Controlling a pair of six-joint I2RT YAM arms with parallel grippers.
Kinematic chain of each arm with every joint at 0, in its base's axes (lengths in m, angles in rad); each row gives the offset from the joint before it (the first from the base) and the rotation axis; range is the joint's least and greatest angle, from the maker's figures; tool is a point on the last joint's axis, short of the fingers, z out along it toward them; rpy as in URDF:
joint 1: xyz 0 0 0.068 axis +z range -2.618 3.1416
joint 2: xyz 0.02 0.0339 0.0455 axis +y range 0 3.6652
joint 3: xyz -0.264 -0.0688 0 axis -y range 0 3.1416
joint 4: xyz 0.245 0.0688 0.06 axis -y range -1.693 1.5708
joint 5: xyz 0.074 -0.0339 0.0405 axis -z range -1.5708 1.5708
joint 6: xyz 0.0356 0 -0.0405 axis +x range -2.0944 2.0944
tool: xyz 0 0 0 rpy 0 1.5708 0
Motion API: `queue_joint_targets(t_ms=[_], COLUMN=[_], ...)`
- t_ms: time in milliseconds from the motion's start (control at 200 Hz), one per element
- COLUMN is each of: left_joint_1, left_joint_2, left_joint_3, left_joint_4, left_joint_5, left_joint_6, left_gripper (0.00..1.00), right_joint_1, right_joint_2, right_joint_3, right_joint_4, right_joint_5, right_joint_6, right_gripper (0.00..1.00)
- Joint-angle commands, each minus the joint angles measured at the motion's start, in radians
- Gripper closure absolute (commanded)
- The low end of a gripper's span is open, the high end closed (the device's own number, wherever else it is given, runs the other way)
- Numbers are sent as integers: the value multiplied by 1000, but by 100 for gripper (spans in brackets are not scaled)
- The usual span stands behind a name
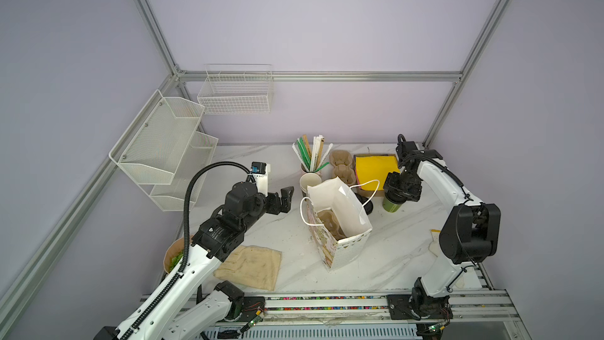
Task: Pack a coffee takeout order
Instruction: Move the coffee cup to the middle-right of the table.
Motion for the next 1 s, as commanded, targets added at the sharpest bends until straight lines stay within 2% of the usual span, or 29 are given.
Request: queue_joint_targets(t_ms=[0, 565, 995], left_joint_1=[10, 30, 43], left_joint_2=[-3, 3, 5], left_joint_3=[-19, -20, -19], left_joint_4=[46, 50, 54], left_joint_5=[13, 39, 58], left_joint_6=[17, 10, 4], left_gripper=[0, 0, 0], right_joint_1=[0, -1, 22], right_joint_2=[11, -29, -190], right_joint_3=[-13, -48, -173], right_joint_4=[0, -2, -61], right_joint_5=[8, 10, 9], right_joint_6=[-5, -7, -9], right_gripper=[16, 23, 25])
